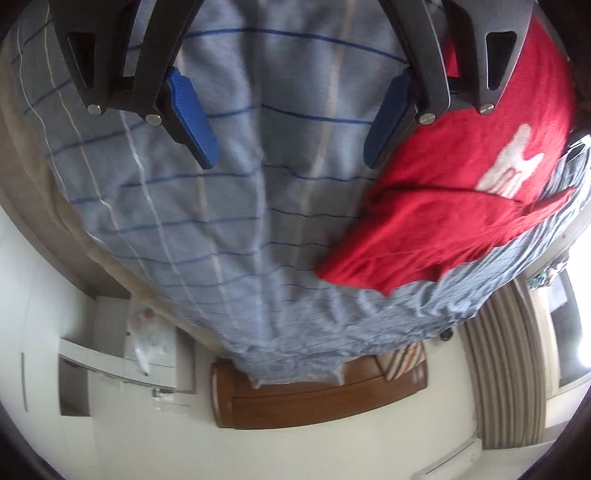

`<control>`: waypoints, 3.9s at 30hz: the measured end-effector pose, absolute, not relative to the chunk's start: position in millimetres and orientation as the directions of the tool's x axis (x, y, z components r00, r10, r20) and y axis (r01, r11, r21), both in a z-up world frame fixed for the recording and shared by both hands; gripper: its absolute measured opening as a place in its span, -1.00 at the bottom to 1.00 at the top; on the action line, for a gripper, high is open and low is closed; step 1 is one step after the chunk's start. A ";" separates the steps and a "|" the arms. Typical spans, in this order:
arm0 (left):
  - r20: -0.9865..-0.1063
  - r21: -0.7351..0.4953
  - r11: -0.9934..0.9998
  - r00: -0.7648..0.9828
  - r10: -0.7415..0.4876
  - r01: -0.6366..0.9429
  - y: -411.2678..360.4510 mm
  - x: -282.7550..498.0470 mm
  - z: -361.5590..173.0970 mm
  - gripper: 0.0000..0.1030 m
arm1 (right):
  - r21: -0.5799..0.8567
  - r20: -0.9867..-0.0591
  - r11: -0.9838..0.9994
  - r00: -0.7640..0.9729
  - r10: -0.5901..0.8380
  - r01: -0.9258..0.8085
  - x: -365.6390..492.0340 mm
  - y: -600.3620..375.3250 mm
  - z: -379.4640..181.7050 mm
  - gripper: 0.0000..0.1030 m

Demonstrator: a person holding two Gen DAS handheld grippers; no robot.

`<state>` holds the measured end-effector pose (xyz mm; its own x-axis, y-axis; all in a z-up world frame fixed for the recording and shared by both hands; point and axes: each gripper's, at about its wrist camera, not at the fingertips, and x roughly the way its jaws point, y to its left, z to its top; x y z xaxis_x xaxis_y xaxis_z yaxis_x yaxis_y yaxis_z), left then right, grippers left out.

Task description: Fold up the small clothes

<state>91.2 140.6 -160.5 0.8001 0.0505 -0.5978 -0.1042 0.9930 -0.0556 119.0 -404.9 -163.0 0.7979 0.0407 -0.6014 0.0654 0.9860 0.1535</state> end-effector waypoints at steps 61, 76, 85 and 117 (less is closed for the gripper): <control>-0.602 -0.688 0.607 0.780 -0.170 -0.399 372.7 119.3 -134.4 0.93 | 0.278 -0.574 0.953 0.817 0.061 0.124 113.1 -422.9 -186.6 0.60; -0.606 -0.678 0.543 0.795 -0.031 -0.496 394.1 157.3 -141.6 -0.95 | 0.269 -0.579 0.955 0.814 0.054 0.128 114.1 -422.4 -188.2 0.61; -0.531 -0.361 0.925 0.841 -0.102 -0.116 210.4 222.1 -3.1 -0.95 | 0.259 -0.583 0.957 0.811 0.047 0.131 114.7 -423.0 -189.5 0.62; -0.652 0.294 0.943 0.754 0.080 0.154 36.9 155.6 -92.6 0.97 | 0.257 -0.583 0.958 0.811 0.047 0.130 113.7 -423.4 -189.0 0.62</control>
